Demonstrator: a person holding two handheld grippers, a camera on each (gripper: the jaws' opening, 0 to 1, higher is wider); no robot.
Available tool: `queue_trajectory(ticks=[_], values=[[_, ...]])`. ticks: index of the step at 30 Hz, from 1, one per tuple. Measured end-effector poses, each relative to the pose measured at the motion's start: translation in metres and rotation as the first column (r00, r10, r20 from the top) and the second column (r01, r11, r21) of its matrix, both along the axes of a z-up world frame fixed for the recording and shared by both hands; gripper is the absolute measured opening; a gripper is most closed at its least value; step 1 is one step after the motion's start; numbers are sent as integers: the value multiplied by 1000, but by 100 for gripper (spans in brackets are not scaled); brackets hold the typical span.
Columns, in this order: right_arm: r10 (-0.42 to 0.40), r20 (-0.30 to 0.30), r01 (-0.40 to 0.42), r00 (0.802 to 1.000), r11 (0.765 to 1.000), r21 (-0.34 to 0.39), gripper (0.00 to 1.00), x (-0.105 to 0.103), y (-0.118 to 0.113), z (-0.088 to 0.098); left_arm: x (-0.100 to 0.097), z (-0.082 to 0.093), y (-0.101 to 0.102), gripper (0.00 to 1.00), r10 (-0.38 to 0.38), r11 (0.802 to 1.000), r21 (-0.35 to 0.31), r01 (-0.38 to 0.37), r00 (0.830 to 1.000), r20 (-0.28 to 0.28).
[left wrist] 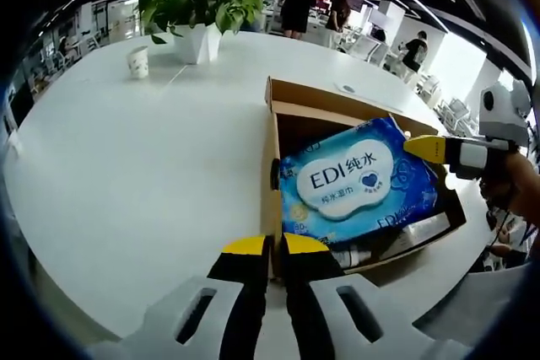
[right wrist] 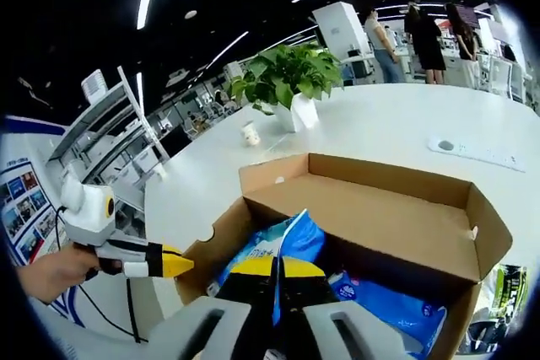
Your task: Operate the shoe box by opening the lid, removing the specified soft item, and placing it in the target area until the item is outside and the box remains undamaged.
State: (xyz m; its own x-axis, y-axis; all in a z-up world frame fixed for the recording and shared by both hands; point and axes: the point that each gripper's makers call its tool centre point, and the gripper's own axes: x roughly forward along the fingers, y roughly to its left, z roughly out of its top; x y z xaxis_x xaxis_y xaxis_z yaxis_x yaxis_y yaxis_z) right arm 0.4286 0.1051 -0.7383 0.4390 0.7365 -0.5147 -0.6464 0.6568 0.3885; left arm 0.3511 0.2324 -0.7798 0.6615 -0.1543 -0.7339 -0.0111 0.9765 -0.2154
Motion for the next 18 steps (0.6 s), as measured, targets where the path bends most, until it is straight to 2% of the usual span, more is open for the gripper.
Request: queue_trajectory(ticks=[12, 15, 18], values=[[-7, -5, 7, 1000, 999, 44, 0, 1, 4, 19, 0, 0, 0, 4, -2, 1000, -4, 2, 1000, 2], [-11, -17, 12, 1000, 997, 77, 0, 1, 9, 28, 0, 0, 0, 4, -3, 1000, -6, 3, 1000, 1], [-5, -2, 5, 1000, 996, 91, 0, 1, 13, 38, 0, 0, 0, 4, -3, 1000, -7, 3, 1000, 2]])
